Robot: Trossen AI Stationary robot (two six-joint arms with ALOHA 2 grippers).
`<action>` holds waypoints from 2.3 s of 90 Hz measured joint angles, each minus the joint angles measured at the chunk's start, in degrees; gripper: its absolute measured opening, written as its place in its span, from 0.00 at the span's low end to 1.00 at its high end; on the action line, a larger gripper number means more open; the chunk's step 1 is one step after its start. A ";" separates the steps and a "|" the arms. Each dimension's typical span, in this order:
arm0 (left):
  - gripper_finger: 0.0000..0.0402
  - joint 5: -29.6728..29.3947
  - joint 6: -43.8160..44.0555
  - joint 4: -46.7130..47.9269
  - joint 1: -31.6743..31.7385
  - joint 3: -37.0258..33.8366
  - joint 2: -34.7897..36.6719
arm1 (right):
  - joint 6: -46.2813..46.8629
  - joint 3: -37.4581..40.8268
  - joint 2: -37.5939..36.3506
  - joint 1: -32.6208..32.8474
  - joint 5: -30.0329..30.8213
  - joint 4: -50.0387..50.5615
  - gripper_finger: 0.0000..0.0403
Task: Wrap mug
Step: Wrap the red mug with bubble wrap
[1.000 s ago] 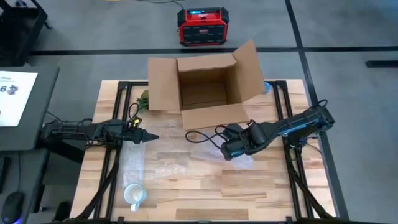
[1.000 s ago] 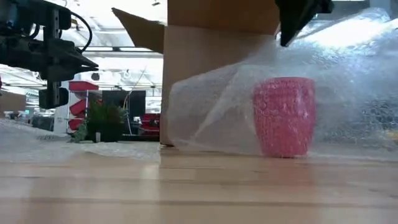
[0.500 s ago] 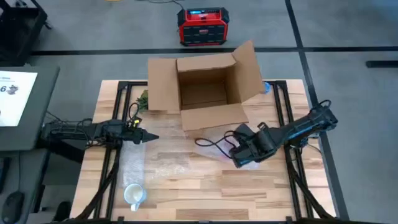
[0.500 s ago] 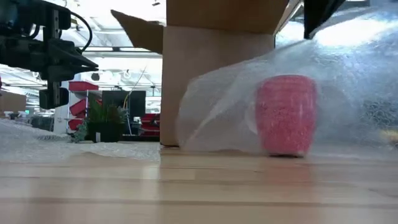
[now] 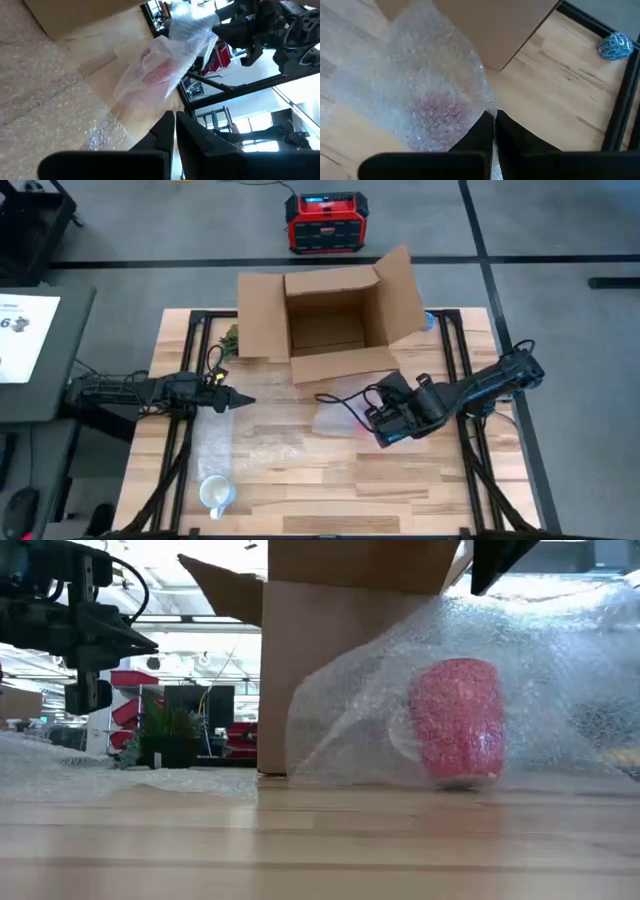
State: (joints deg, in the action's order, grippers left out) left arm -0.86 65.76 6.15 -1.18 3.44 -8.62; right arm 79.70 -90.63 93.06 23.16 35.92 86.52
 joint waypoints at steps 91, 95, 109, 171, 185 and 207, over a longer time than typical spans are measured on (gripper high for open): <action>0.00 0.45 1.09 0.00 0.00 0.00 0.00 | 4.87 17.94 -0.02 -1.02 1.73 -17.99 0.36; 0.00 0.47 1.11 0.00 0.01 0.00 0.00 | 4.91 18.59 -0.02 -1.45 1.70 -18.77 0.41; 0.00 0.47 1.11 0.00 -0.01 0.00 0.00 | 4.23 19.75 0.00 -2.42 -0.07 -20.53 0.57; 0.00 0.45 1.55 -0.02 0.00 0.00 0.00 | 11.32 13.46 -4.78 -3.16 -4.72 0.79 0.62; 0.00 0.45 1.55 -0.01 0.01 0.00 0.00 | 11.41 12.74 -4.96 -3.47 -6.15 2.84 0.60; 0.00 0.43 1.81 -0.01 -0.01 0.00 0.00 | -0.83 6.15 -8.27 -0.99 -19.16 -4.03 0.53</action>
State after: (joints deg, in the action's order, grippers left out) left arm -0.43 67.57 6.15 -1.19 3.44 -8.62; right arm 78.87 -84.48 84.79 22.17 16.77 82.50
